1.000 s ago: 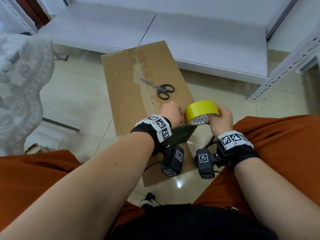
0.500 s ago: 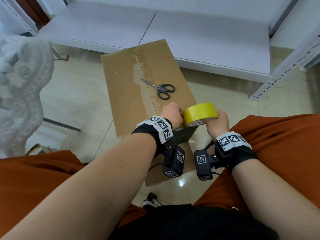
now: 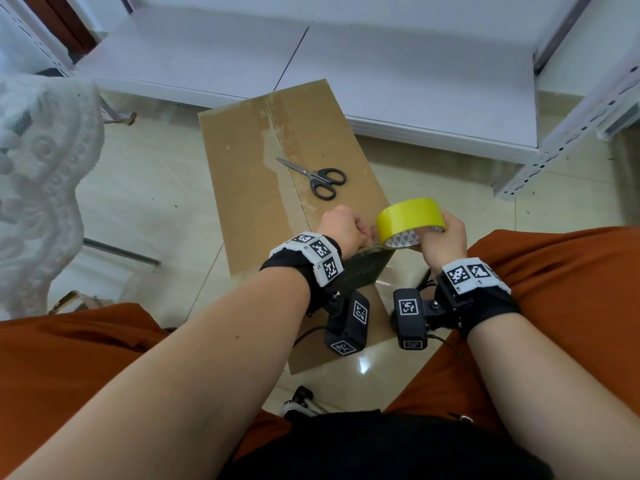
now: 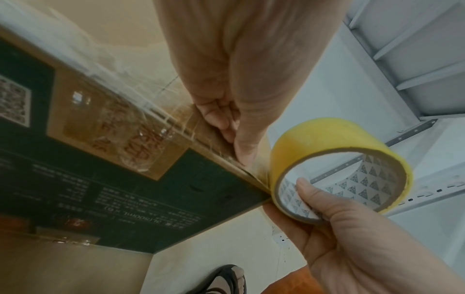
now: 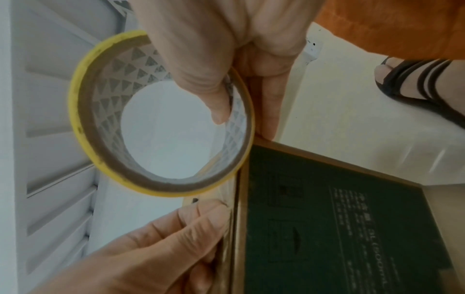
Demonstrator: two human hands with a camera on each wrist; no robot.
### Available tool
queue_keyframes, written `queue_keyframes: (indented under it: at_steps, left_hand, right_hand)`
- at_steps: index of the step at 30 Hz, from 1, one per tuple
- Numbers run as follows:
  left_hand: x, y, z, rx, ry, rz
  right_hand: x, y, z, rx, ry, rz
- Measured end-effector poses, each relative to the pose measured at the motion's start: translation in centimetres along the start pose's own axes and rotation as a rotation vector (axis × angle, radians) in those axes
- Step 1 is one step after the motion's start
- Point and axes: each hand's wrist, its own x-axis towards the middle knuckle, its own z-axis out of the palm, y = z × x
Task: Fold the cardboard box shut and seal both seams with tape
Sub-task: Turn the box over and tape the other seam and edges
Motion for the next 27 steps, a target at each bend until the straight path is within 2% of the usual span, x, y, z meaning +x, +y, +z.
queue_keyframes:
  at_steps: [12, 14, 16, 19, 23, 27]
  left_hand:
    - [0.0, 0.1, -0.2, 0.048, -0.005, 0.027]
    - [0.1, 0.8, -0.1, 0.146, -0.012, 0.012]
    - [-0.1, 1.6, 0.1, 0.293, -0.006, 0.019]
    - [-0.3, 2.0, 1.0, 0.383, 0.019, 0.094]
    - [-0.2, 1.6, 1.0, 0.315, 0.014, 0.103]
    - [0.0, 1.6, 0.4, 0.271, -0.009, 0.094]
  right_hand:
    - [-0.1, -0.1, -0.5, 0.258, 0.080, 0.175]
    - [0.0, 0.0, -0.4, 0.243, 0.075, 0.179]
    - [0.1, 0.3, -0.2, 0.107, 0.012, 0.176]
    - [0.2, 0.6, 0.1, 0.027, -0.091, 0.241]
    - [0.1, 0.3, 0.0, -0.133, -0.100, 0.113]
    - [-0.5, -0.4, 0.1, -0.050, -0.051, 0.059]
